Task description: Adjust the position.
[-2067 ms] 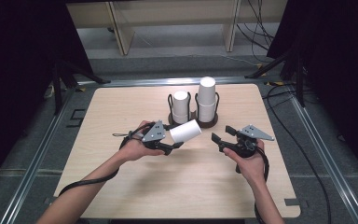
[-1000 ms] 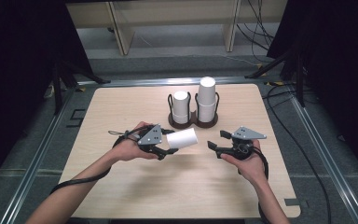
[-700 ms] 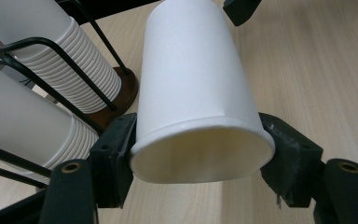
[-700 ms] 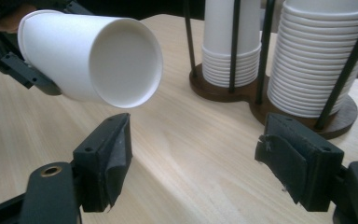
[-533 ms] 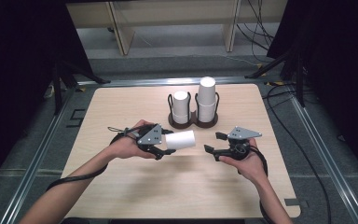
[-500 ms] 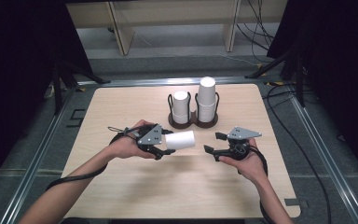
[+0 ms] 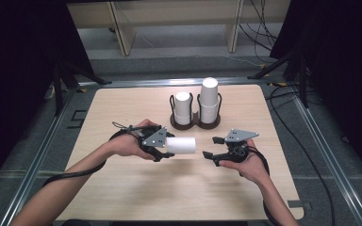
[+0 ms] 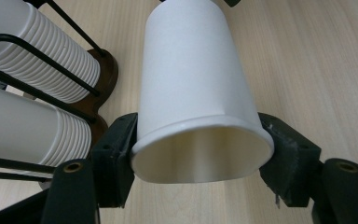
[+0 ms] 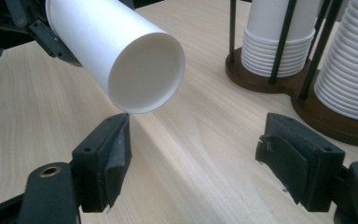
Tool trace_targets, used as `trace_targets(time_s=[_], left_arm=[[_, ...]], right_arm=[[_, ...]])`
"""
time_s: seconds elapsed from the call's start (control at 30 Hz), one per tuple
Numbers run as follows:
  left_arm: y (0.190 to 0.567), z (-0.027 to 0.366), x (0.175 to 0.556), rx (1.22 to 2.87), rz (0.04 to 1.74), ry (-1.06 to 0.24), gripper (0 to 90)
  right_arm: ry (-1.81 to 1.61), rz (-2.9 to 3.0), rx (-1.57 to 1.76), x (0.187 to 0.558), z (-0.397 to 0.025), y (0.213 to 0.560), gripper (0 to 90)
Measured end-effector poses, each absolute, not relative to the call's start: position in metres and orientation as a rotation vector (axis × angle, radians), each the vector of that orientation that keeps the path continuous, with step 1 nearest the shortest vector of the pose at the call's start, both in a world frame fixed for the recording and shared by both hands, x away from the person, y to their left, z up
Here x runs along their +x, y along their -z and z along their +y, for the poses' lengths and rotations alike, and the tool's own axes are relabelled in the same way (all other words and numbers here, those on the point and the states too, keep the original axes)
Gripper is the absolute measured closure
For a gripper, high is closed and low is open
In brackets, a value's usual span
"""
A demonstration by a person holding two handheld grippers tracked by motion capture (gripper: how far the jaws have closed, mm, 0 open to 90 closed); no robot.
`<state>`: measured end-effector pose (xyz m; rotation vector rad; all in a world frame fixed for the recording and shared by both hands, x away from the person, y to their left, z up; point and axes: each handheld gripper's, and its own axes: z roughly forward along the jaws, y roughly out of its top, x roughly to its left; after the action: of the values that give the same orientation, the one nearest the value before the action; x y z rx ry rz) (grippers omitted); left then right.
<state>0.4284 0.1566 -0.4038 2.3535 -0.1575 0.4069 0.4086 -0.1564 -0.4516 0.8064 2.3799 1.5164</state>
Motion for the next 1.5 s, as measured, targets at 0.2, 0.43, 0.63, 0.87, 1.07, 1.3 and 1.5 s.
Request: trace_targets(time_s=[0.2, 0.43, 0.63, 0.87, 1.07, 1.3, 1.5], left_arm=[[0.397, 0.156, 0.430, 2.393, -0.184, -0.421, 34.5], [0.395, 0.152, 0.431, 2.425, -0.201, -0.400, 34.8], [0.395, 0.150, 0.433, 2.476, -0.235, -0.379, 34.9], [0.395, 0.149, 0.433, 2.525, -0.255, -0.344, 35.3], [0.392, 0.147, 0.436, 2.565, -0.284, -0.333, 35.7], [0.389, 0.145, 0.434, 2.586, -0.313, -0.320, 35.9], [0.388, 0.143, 0.432, 2.606, -0.339, -0.291, 36.0]], right_arm=[[-1.501, 2.399, 0.765, 0.409, -0.153, 0.451, 24.8], [-1.494, 2.434, 0.727, 0.409, -0.151, 0.448, 25.0], [-1.478, 2.456, 0.721, 0.410, -0.151, 0.449, 25.3], [-1.468, 2.500, 0.709, 0.409, -0.148, 0.451, 25.5], [-1.450, 2.532, 0.683, 0.410, -0.146, 0.450, 25.6], [-1.447, 2.552, 0.669, 0.411, -0.144, 0.448, 25.9], [-1.432, 2.573, 0.624, 0.414, -0.143, 0.447, 26.4]])
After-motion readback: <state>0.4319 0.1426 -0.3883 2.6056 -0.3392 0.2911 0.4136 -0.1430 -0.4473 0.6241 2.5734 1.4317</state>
